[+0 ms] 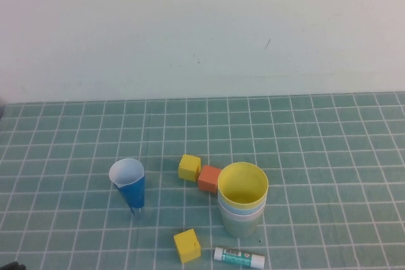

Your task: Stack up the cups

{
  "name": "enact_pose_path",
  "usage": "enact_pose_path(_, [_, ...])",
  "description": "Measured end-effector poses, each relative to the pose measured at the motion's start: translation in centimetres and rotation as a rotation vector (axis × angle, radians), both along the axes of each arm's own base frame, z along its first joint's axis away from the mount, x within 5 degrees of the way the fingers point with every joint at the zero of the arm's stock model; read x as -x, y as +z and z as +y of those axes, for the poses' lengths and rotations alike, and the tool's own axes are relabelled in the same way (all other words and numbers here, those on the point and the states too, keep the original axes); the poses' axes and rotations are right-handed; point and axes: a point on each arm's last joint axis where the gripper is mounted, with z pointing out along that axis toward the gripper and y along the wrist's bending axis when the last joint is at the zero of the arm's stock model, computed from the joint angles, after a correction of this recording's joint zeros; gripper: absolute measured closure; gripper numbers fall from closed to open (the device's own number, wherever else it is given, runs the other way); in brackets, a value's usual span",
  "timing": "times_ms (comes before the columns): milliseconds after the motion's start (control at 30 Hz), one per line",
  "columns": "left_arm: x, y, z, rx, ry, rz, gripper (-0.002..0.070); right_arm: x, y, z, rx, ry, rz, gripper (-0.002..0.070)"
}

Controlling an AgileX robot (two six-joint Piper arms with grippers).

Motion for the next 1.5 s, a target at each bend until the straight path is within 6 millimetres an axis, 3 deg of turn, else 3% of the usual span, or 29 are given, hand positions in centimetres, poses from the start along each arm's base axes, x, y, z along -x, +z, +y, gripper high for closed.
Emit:
enact_pose_path(300, [0.6, -3.6, 1.4, 0.14, 0.276, -0.191, 0.0676, 0.0, 0.0, 0.0, 0.0, 0.0, 0.0, 0.0679])
enact_pose_path(633, [-0.5, -8.9, 2.0, 0.135, 0.473, -0.145, 0.0676, 0.0, 0.0, 0.0, 0.0, 0.0, 0.002, 0.0679])
enact_pose_path(867, [-0.5, -8.9, 2.4, 0.082, 0.558, -0.173, 0.0676, 0.0, 0.0, 0.0, 0.0, 0.0, 0.002, 0.0679])
enact_pose_path(1500, [-0.5, -8.9, 2.4, 0.029, 0.544, -0.184, 0.0676, 0.0, 0.0, 0.0, 0.0, 0.0, 0.002, 0.0679])
